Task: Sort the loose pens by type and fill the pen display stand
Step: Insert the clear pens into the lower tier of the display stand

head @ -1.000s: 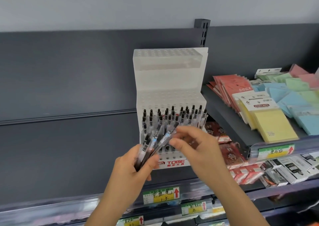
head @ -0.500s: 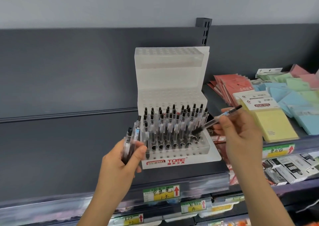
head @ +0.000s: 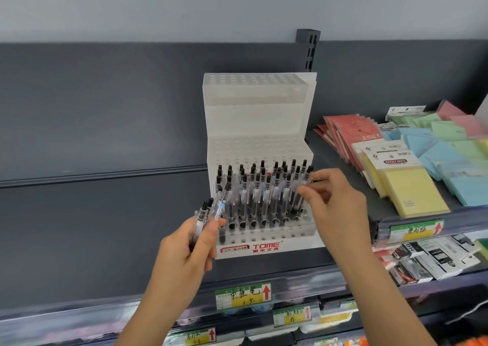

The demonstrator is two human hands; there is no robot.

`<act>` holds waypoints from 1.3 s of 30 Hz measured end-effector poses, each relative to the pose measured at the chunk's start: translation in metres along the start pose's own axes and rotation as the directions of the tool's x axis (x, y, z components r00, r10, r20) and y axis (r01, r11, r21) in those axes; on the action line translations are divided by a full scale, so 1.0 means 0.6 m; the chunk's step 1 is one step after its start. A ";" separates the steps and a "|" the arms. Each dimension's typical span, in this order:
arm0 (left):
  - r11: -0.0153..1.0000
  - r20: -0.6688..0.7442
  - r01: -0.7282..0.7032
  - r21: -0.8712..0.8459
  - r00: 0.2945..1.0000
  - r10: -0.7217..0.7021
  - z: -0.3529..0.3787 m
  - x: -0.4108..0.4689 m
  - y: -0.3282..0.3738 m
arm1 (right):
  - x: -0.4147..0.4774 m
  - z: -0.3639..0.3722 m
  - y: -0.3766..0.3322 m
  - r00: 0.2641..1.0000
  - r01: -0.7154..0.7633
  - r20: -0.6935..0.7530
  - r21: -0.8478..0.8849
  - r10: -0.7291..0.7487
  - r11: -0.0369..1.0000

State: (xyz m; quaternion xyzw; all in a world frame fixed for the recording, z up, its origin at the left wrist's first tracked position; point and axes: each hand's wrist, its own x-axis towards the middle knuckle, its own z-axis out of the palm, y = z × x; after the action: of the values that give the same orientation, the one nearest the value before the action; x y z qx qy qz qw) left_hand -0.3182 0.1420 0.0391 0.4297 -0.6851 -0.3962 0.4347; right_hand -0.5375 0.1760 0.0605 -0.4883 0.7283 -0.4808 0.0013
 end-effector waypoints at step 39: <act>1.000 -0.041 -0.017 -0.006 0.999 0.016 0.016 0.005 0.002 | 0.001 -0.044 -0.007 0.970 -0.070 -0.167 0.496 0.175 0.865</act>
State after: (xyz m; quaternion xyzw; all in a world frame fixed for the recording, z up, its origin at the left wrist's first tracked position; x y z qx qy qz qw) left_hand -0.3282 0.1410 0.0383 0.4306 -0.6783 -0.3861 0.4532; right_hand -0.5472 0.1938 0.0776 -0.3721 0.6096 -0.6954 0.0793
